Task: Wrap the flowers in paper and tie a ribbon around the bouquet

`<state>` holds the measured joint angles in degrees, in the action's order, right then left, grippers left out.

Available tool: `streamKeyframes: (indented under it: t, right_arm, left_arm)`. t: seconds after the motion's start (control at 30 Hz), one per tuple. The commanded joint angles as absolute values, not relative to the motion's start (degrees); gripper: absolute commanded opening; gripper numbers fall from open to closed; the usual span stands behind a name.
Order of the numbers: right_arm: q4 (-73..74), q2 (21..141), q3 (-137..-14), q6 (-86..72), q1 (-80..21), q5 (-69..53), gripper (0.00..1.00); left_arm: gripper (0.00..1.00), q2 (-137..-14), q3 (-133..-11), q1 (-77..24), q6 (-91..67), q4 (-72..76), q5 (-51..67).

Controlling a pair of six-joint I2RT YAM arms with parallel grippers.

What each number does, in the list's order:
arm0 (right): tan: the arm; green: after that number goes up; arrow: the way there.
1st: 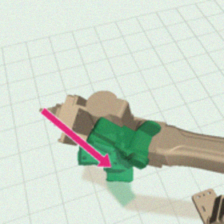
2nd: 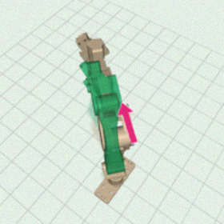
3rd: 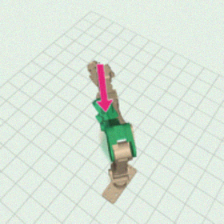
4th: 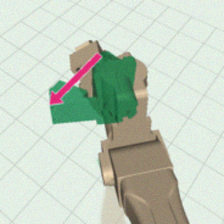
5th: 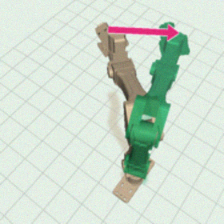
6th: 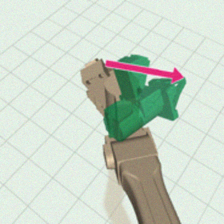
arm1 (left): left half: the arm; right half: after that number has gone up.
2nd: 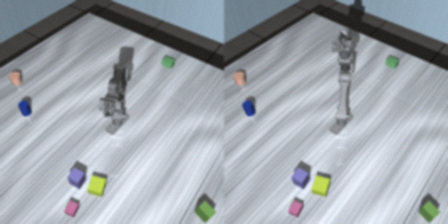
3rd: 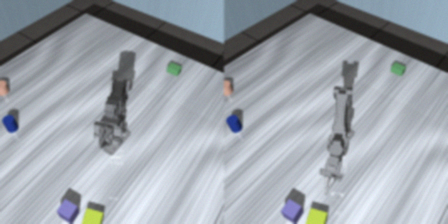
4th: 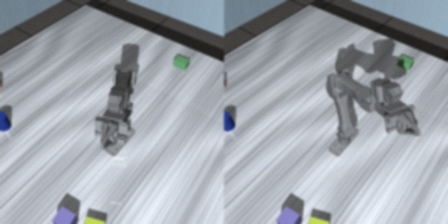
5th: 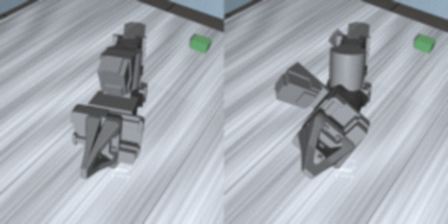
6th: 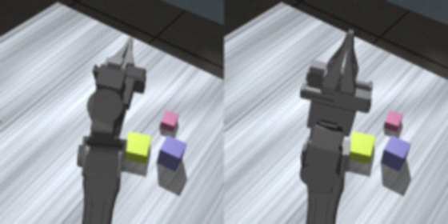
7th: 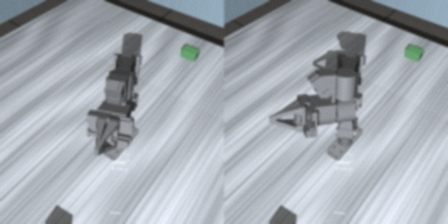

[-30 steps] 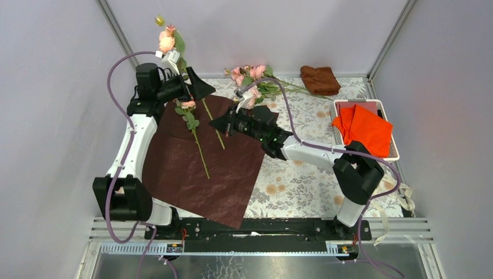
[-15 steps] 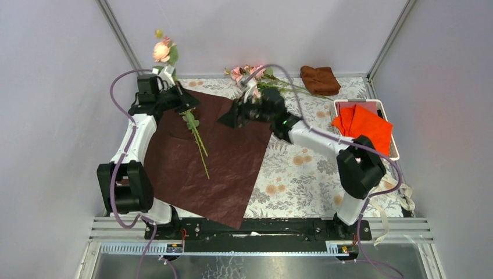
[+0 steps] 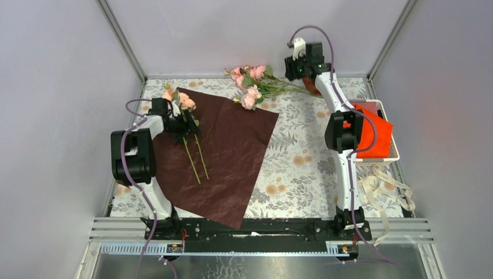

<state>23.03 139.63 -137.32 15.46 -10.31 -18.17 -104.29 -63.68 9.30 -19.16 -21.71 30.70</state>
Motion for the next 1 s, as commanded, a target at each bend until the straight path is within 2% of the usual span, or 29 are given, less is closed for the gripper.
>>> streamKeyframes:
  t: [0.0,0.07,0.2,0.53,0.7,0.97]
  right_arm:
    - [24.1,147.3,-142.2,20.4,-8.8,-13.5,0.53]
    - [18.8,148.7,-141.8,19.8,-8.0,-13.7,0.56]
    - [17.1,153.6,-147.6,17.7,-7.2,-17.3,0.62]
    - [15.7,155.6,-146.8,19.0,-7.2,-15.7,0.51]
    - [11.7,152.9,-146.8,20.1,-7.1,-16.5,0.51]
    - [11.2,157.5,-148.1,22.3,-6.3,-14.9,0.49]
  left_arm:
    - [0.96,-103.9,-63.9,8.7,-11.8,-25.1,25.6]
    - [0.99,-104.1,-66.0,8.0,-7.1,-29.5,21.8]
    - [0.99,-101.4,-68.3,7.9,-1.6,-34.0,15.0]
    - [0.99,-95.9,-70.5,7.8,3.8,-36.6,12.3]
    - [0.99,-95.1,-71.2,7.6,3.6,-36.8,13.4]
    - [0.99,-97.6,-71.3,7.7,2.3,-36.6,14.1]
